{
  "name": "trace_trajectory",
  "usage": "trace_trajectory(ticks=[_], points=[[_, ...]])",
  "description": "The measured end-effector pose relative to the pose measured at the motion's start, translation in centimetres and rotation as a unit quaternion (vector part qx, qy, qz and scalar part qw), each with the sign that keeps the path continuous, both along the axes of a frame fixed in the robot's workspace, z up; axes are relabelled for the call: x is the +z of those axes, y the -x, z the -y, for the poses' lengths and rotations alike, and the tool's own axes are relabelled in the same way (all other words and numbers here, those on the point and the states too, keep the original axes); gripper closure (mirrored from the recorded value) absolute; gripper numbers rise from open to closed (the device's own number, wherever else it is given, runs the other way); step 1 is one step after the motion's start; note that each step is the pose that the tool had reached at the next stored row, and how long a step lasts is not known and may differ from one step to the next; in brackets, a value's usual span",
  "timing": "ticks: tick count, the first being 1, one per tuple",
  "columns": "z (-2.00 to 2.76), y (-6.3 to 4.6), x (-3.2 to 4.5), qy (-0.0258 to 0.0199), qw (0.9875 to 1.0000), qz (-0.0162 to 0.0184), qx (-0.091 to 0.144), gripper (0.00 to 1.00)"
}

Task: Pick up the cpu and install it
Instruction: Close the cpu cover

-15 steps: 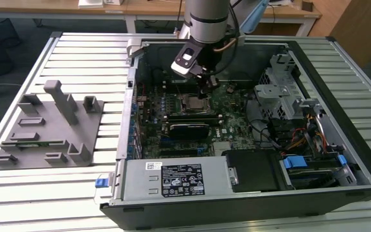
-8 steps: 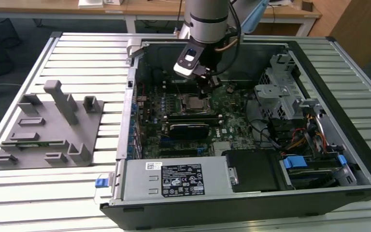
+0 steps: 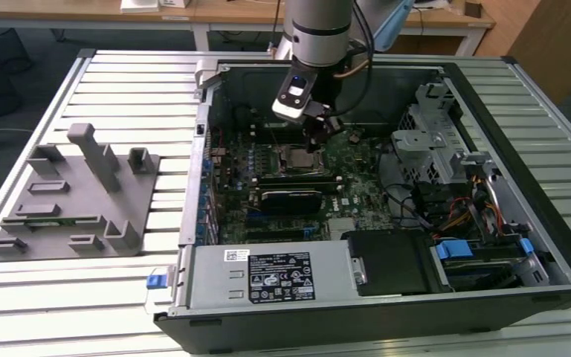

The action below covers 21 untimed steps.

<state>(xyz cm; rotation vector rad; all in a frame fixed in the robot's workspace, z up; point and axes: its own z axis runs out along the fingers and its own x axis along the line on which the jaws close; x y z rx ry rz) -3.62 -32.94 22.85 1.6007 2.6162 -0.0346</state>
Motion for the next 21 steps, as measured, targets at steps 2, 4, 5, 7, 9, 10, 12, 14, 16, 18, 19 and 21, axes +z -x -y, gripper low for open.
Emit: trace_trajectory(ticks=[2, 4, 5, 7, 9, 10, 12, 14, 16, 18, 19, 21], points=[[0.0, 0.0, 0.0, 0.0006, 0.9999, 0.0, 0.013, 0.89], [0.0, 0.0, 0.0, 0.0013, 0.9997, 0.0, 0.025, 0.89], [0.0, 0.01, 0.0, 0.0015, 0.9995, 0.0, 0.03, 0.89], [0.0, 0.01, 0.0, 0.0021, 0.9991, 0.0, 0.042, 0.89], [0.0, 0.01, 0.0, 0.0027, 0.9985, 0.0, 0.055, 0.89], [0.0, 0.01, 0.0, 0.0029, 0.9981, 0.0, 0.061, 0.89], [0.0, 0.01, 0.0, 0.0034, 0.9973, 0.0, 0.073, 0.89], [0.0, 0.01, 0.0, 0.0039, 0.9963, 0.0, 0.086, 0.89], [0.0, 0.01, 0.0, 0.0045, 0.9951, 0.0, 0.099, 0.89], [0.0, 0.02, 0.0, 0.0052, 0.9937, 0.0, 0.112, 0.89], [0.0, 0.02, 0.0, 0.0056, 0.993, 0.0, 0.118, 0.89], [0.0, 0.03, 0.0, 0.0064, 0.9915, -0.0001, 0.13, 0.89]])
